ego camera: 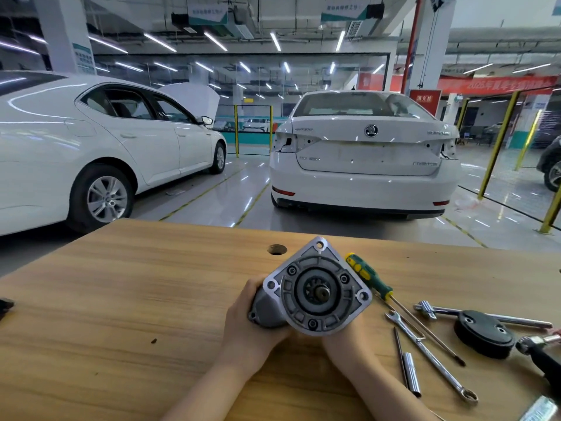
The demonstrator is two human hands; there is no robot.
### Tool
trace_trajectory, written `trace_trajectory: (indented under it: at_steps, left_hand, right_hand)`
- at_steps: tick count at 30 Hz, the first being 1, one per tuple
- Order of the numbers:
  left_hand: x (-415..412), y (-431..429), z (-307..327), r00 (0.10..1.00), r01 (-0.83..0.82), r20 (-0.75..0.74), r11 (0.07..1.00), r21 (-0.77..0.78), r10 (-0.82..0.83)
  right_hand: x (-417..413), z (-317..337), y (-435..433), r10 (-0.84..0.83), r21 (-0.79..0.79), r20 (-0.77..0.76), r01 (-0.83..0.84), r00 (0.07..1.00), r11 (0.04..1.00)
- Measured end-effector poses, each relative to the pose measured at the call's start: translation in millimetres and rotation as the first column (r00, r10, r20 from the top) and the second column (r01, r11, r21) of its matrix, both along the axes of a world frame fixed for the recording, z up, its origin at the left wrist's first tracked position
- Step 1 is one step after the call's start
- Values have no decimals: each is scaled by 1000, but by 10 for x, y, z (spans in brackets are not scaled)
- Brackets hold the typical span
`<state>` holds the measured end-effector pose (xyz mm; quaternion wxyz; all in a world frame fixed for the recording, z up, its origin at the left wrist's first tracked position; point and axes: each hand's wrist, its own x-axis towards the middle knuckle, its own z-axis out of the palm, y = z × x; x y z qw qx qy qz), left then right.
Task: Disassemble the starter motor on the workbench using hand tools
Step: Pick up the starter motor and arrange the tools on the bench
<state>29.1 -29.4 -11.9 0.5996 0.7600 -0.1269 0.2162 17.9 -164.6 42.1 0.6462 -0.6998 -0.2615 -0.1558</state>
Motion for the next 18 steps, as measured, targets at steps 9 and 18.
trace_trajectory:
  at_steps: [9,18]
  left_hand:
    - [-72,-37,47,999,-25,24,998,66,23]
    - [-86,-55,74,998,-53,37,994,100,49]
  right_hand:
    - [102,-499,-275,-148,-174,-154,121,977,977]
    - [171,-564,-258,-192,-110,-157,176,969,978]
